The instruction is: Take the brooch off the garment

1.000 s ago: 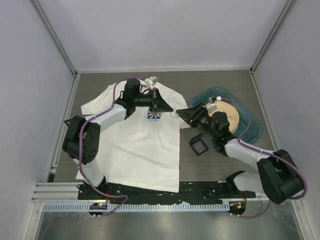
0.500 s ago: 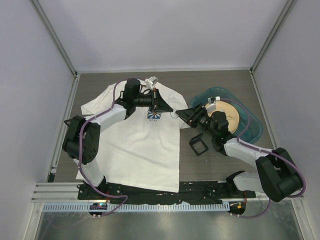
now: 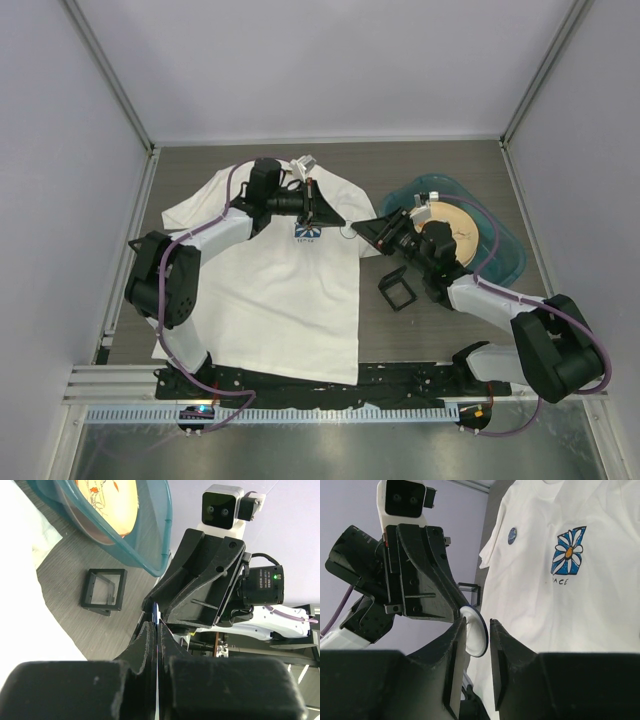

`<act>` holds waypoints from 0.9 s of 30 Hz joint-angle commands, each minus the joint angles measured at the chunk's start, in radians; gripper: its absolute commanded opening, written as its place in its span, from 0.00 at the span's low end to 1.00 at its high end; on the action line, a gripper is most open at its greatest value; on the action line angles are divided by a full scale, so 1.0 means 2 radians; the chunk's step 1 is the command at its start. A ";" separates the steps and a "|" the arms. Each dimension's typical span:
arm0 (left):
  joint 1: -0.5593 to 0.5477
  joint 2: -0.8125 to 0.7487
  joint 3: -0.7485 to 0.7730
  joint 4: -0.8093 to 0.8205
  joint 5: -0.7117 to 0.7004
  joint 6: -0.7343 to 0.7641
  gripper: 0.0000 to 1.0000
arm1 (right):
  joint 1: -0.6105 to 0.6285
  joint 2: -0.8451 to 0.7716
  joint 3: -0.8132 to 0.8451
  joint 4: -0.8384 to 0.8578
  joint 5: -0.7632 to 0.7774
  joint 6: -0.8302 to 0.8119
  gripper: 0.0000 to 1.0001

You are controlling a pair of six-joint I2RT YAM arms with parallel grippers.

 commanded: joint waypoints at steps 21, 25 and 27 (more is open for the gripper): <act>-0.003 -0.017 0.013 -0.008 0.007 0.005 0.00 | 0.014 -0.057 0.002 -0.052 0.068 -0.036 0.40; -0.003 -0.017 0.014 -0.011 0.006 0.008 0.00 | 0.015 -0.054 0.012 -0.041 0.059 -0.037 0.43; -0.002 -0.018 0.014 -0.011 0.006 0.009 0.00 | 0.015 -0.047 0.021 -0.041 0.049 -0.035 0.43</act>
